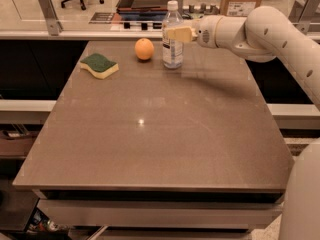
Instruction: Move blue plastic bottle near orange
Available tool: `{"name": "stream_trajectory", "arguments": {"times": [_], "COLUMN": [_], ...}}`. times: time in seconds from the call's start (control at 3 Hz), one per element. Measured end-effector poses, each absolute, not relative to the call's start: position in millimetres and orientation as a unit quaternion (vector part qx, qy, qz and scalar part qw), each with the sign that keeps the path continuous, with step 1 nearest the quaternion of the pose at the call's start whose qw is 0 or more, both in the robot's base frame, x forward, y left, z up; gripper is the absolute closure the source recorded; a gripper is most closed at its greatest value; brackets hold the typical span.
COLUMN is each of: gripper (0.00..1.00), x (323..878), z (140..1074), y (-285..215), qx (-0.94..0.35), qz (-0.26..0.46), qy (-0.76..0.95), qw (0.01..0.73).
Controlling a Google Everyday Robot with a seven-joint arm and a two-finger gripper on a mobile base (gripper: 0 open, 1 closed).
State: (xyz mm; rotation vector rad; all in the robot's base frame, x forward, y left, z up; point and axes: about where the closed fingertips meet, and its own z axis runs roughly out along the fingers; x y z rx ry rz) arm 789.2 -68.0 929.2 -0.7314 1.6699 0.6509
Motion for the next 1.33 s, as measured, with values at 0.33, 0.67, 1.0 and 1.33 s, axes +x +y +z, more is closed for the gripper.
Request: {"name": "stream_trajectory", "arguments": {"times": [0.33,0.67,1.0,1.33], "gripper": [0.61,0.37,0.15,0.00], "x": [789.4,789.5,789.6,789.7], "z": [928.4,927.6,926.9,926.1], "y": [-64.7,-61.4,-58.4,-55.3], "qx": [-0.312,-0.314,-0.315,-0.316], "qz": [0.279,0.280,0.282,0.284], "qy": [0.710,0.710,0.709,0.709], "qw": [0.566,0.565,0.564,0.563]}}
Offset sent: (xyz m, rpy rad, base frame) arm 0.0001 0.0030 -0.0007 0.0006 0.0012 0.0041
